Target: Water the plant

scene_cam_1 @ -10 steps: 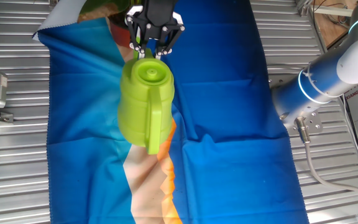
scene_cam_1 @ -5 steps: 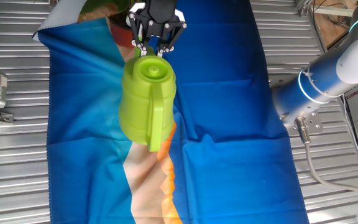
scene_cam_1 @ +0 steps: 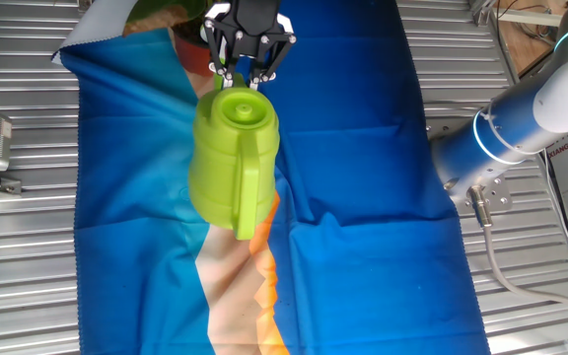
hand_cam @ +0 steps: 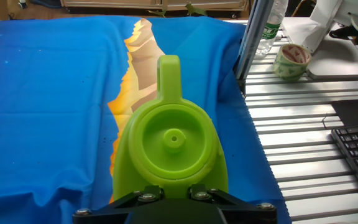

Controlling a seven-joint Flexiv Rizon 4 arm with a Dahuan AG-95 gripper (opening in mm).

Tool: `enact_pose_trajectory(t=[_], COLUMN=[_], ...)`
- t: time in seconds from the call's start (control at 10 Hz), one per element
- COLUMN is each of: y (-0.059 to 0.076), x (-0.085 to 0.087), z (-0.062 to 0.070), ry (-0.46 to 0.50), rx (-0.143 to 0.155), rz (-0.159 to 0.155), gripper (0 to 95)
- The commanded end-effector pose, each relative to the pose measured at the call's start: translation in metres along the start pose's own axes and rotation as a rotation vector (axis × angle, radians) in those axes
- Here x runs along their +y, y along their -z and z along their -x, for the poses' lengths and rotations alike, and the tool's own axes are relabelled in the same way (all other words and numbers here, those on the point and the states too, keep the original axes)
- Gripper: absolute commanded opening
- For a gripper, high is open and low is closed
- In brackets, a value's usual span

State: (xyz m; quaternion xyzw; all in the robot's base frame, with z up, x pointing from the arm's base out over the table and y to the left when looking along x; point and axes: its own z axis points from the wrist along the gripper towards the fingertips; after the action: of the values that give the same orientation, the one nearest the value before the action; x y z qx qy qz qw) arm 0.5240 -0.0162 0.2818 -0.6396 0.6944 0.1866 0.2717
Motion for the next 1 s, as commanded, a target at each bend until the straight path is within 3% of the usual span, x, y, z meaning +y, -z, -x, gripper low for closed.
enact_pose_trajectory(t=[0.1, 1.0], y=[0.0003, 0.0015], x=[0.0004, 0.0022], z=[0.0006, 0.0011], ry=[0.004, 0.002], rx=[0.013, 0.012], rz=[0.001, 0.009], gripper=[0.0, 0.0])
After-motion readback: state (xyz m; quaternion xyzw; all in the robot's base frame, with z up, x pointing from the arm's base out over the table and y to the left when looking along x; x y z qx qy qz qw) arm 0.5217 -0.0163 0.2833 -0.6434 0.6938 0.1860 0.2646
